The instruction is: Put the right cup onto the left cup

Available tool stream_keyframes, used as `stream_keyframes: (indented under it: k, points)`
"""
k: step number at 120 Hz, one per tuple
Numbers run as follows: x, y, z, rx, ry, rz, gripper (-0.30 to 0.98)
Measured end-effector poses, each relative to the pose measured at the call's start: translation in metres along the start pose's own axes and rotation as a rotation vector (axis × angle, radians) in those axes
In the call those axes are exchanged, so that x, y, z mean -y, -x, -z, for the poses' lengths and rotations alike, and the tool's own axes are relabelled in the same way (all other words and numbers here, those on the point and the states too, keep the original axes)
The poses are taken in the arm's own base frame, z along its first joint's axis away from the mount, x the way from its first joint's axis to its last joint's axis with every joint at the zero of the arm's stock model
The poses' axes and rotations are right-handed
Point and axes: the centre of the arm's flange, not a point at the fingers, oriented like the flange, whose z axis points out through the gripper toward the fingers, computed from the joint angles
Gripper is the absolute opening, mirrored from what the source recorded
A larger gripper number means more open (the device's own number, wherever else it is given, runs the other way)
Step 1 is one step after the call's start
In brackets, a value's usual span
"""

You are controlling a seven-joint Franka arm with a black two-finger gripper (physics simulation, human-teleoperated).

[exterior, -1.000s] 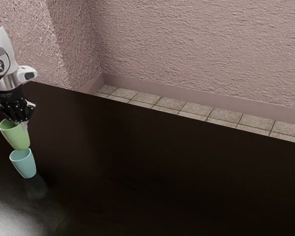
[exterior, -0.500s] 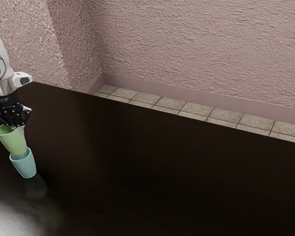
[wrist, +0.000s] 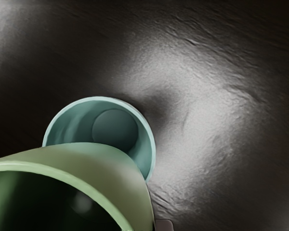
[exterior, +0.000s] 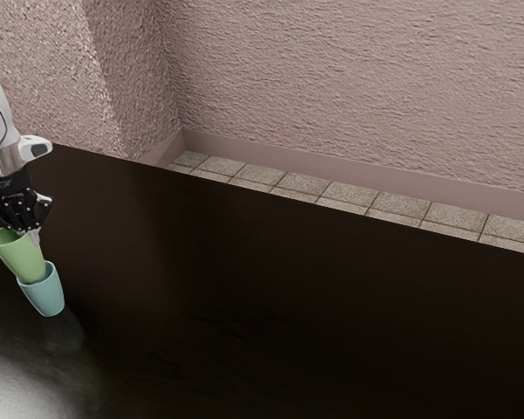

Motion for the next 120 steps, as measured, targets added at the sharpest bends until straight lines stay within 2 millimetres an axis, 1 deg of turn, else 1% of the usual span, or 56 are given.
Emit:
stream_keyframes:
  k: [49, 53, 70, 81, 85, 95, 99, 103, 120]
  points:
    - [0.0, -0.018, -0.022, 0.013, 0.018, -0.008, -0.09]
    - [0.001, -0.019, -0.023, 0.013, 0.02, -0.008, -0.04]
    - [0.002, -0.02, -0.024, 0.012, 0.024, -0.006, 0.28]
    - [0.002, -0.02, -0.021, 0.008, 0.024, -0.003, 0.42]
    - [0.003, -0.019, -0.018, 0.002, 0.023, -0.001, 0.46]
    - [0.002, -0.013, -0.001, -0.025, 0.016, 0.002, 0.53]
    - [-0.004, -0.01, 0.005, -0.033, 0.013, -0.007, 0.56]
    - [-0.016, -0.008, 0.012, -0.04, 0.013, -0.028, 0.58]
    - [-0.09, 0.006, 0.033, -0.054, 0.025, -0.178, 0.63]
